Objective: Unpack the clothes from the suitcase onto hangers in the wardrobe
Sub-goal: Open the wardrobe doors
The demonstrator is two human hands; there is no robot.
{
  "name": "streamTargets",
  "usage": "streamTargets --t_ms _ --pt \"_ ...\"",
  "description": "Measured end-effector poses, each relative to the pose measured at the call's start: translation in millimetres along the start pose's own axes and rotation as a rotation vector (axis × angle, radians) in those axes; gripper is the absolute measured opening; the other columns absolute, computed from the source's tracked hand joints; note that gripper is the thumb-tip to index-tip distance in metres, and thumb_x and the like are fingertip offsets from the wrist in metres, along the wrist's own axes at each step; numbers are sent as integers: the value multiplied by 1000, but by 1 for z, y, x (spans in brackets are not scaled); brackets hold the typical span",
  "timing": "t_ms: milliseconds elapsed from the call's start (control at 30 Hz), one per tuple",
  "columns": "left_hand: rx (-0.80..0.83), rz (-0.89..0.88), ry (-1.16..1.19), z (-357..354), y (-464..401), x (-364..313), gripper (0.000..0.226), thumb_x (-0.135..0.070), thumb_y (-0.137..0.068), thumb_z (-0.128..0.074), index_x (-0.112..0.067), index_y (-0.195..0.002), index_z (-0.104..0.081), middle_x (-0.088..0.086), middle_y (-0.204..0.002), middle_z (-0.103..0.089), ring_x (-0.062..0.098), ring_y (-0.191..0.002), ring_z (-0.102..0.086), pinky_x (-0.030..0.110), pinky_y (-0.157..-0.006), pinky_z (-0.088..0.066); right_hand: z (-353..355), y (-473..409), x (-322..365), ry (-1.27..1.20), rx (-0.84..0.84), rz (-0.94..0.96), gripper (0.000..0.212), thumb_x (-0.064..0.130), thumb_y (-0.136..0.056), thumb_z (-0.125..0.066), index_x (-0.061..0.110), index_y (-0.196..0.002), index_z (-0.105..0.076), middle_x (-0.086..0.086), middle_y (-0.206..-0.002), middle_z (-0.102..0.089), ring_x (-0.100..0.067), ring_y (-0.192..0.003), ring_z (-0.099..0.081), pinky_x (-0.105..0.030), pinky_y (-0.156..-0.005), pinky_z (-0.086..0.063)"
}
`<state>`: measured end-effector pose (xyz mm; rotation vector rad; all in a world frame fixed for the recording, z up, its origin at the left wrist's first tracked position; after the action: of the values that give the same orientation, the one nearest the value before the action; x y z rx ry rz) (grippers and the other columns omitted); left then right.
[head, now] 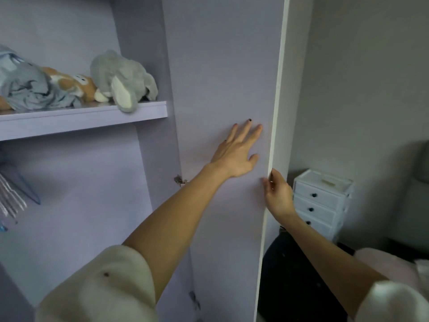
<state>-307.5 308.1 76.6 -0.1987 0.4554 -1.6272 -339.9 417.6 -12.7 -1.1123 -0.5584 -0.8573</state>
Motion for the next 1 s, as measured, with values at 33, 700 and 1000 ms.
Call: streamTargets --t_ms 33,700,1000 --pt "5 10 -12 -3 -5 -2 66 -33 -97 -39 -31 -149 2 -8 -157 12 23 -145 13 42 -116 -19 2 -5 -6 8 -1 -14 12 8 -96 -43 0 -95 -51 -8 -75 -57 -19 -65 -52 -11 -51 -36" --pt "-327 455 119 -24 151 143 50 -23 -91 -47 -12 -139 -40 11 -143 -41 29 -129 -42 39 -106 -34 -135 54 49 50 344 484 38 20 -84 -38 3 -99 -69 -14 -95 -68 -16 -98 -50 -30 -83 -49" --pt "-228 1162 12 -69 428 196 48 -20 -95 -45 -13 -142 -35 7 -145 -39 26 -130 -40 36 -108 -30 -302 233 85 59 1134 502 35 13 -95 -43 9 -129 -50 -7 -133 -54 -21 -124 -47 -28 -104 -35"
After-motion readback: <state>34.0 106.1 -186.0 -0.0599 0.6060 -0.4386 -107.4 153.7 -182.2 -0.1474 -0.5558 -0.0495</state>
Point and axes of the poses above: each hand's wrist, its own y-axis away from the middle knuckle, its own z-axis out of the back of the hand, x = y × z, the point moved 7 cm from there along -y, towards the middle knuckle
